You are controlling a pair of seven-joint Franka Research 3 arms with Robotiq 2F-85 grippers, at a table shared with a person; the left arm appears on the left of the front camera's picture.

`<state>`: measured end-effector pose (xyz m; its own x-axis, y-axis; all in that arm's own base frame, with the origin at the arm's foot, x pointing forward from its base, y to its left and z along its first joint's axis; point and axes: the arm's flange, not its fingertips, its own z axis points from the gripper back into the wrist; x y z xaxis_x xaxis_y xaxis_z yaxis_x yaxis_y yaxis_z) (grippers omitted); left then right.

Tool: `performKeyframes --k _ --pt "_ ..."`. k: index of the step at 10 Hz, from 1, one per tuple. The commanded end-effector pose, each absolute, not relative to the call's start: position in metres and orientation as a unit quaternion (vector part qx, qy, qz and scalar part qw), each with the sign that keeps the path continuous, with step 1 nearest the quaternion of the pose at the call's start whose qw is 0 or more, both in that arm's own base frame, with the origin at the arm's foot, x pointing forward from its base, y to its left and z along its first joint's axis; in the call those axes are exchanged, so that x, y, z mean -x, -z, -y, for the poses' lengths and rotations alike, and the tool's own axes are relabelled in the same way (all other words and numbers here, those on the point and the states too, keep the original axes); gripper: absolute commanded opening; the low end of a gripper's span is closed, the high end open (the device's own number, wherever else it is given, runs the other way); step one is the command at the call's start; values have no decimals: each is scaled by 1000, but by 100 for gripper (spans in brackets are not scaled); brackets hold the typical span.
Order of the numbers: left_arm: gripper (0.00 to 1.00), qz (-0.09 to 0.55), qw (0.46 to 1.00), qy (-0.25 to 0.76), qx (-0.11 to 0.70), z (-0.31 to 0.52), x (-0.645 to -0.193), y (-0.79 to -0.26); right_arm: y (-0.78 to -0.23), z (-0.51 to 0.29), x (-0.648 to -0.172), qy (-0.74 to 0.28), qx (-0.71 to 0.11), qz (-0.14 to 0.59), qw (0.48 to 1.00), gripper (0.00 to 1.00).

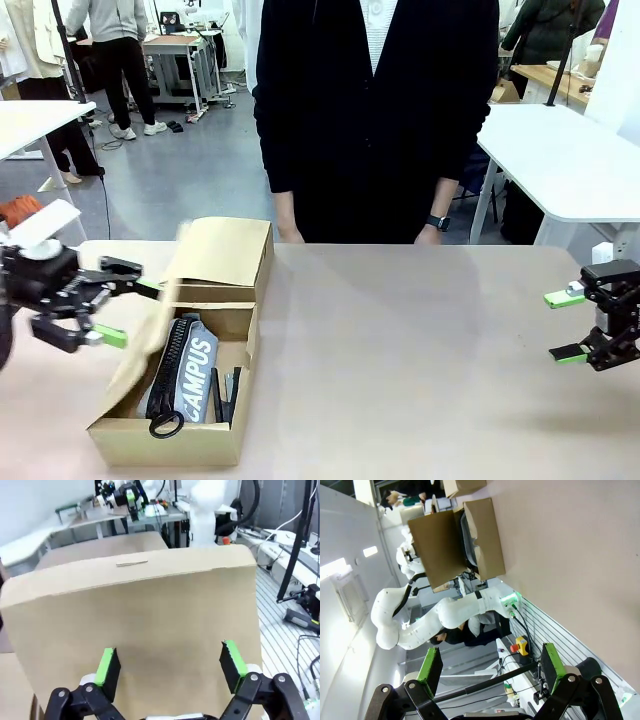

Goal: Place items inside the box.
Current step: Close the lid of the Mailer Box closest to the robot.

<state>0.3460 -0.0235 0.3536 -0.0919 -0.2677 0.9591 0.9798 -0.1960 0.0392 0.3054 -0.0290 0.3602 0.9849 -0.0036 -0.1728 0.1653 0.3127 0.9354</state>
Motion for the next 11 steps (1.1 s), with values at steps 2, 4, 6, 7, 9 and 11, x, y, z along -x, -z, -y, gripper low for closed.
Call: performKeyframes --k 2,4,6,7,9,11 --pt "100 351 525 650 422 65 -278 -314 -365 29 -306 59 -589 -71 803 100" --pt "100 327 534 671 396 69 -273 -301 -365 29 -306 59 -589 -71 803 100" --pt "100 350 539 659 392 56 -278 -316 -365 29 -306 59 -589 -71 803 100" --pt "100 354 542 642 412 45 -279 -332 -365 29 -306 59 -589 -71 803 100" --pt "100 392 575 595 403 -7 -275 -386 -365 29 -306 59 -589 -71 803 100" --pt "100 312 738 394 451 -58 -268 -429 -365 29 -306 59 -589 -71 803 100"
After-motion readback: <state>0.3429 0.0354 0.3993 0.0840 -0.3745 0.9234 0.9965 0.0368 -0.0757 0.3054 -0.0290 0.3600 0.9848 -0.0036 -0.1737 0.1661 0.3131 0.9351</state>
